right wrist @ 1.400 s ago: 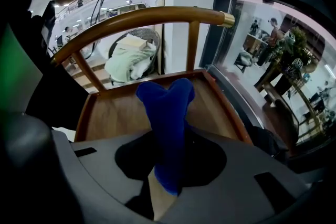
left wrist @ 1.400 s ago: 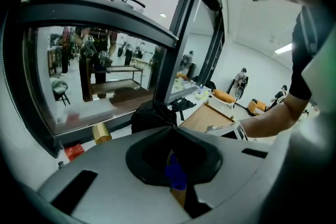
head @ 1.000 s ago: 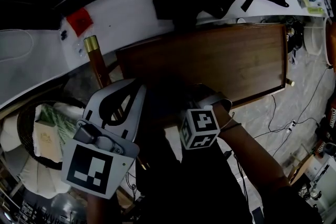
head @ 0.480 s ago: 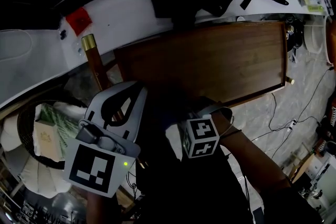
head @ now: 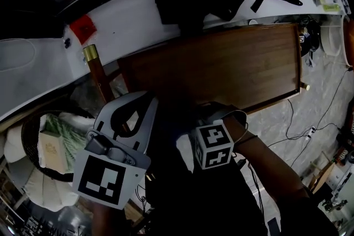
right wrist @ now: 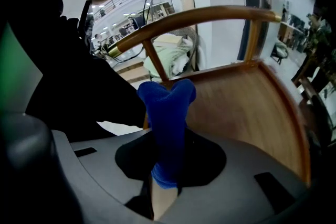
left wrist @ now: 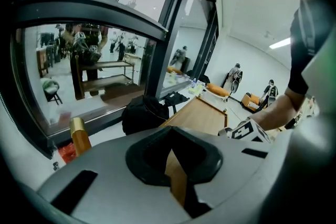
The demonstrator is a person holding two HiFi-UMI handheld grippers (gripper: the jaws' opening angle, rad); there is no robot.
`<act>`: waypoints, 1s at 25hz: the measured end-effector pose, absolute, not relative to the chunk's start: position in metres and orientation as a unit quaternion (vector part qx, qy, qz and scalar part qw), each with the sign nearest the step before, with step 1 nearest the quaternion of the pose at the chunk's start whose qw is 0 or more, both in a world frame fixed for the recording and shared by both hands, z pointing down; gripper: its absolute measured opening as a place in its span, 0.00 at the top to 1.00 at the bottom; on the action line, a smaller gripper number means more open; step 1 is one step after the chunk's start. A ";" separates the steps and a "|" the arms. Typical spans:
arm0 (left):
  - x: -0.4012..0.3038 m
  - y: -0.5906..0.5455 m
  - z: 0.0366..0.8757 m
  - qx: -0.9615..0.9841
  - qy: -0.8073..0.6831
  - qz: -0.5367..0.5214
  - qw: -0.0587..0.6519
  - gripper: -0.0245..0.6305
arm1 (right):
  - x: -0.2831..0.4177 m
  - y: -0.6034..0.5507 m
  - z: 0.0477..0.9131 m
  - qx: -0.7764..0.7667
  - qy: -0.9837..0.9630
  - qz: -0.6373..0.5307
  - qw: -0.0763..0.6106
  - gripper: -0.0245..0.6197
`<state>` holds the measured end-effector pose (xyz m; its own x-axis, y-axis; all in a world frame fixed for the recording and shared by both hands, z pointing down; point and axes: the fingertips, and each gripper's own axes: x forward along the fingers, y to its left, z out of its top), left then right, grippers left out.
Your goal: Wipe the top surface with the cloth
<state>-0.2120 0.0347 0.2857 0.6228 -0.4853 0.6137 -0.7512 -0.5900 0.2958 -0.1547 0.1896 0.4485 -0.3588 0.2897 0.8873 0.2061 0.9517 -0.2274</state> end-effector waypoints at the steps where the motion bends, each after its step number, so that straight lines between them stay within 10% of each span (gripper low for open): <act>1: -0.211 0.034 0.285 0.858 -0.361 0.242 0.275 0.95 | -0.153 0.174 0.443 -0.135 -0.828 0.027 0.544 0.81; 25: -0.191 0.020 0.292 0.859 -0.354 0.246 0.277 0.95 | -0.160 -0.020 0.451 0.019 -0.841 -0.059 0.538 0.81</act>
